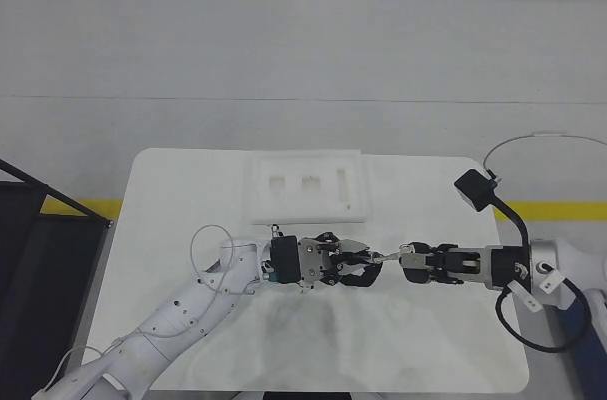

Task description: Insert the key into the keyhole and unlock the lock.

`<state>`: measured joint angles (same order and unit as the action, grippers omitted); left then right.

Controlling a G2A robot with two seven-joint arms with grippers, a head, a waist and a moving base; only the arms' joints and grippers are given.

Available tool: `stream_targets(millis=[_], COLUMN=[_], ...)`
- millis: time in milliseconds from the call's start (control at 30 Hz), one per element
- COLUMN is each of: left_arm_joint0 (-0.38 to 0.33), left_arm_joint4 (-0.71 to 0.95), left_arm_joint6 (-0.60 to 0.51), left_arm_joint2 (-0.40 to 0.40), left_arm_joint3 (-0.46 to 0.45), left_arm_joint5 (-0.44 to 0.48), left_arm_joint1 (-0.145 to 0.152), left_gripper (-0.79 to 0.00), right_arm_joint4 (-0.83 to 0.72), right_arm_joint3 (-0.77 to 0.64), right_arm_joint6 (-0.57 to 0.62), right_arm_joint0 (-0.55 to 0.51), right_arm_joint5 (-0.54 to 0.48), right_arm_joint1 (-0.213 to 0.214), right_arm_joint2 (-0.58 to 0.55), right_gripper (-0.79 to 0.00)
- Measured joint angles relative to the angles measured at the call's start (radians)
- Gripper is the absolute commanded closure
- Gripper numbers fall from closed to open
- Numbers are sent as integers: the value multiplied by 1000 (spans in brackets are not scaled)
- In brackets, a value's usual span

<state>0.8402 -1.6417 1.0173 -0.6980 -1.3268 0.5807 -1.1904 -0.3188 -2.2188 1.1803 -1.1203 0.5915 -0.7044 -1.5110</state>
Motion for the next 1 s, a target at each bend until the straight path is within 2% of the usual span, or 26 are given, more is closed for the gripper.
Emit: stream_targets(millis=[1000], left_arm_joint0=[19], left_arm_joint4=[21], left_arm_joint6=[-15], left_arm_joint2=[-19], left_arm_joint3=[3], left_arm_joint5=[48], left_arm_joint1=[-18], left_gripper=[0], right_arm_joint4=[-10], right_arm_joint3=[-15], right_arm_joint6=[-63], right_arm_joint0=[-21], right_arm_joint5=[-21], right_arm_joint1=[16], right_arm_joint2=[-13], right_gripper=[0])
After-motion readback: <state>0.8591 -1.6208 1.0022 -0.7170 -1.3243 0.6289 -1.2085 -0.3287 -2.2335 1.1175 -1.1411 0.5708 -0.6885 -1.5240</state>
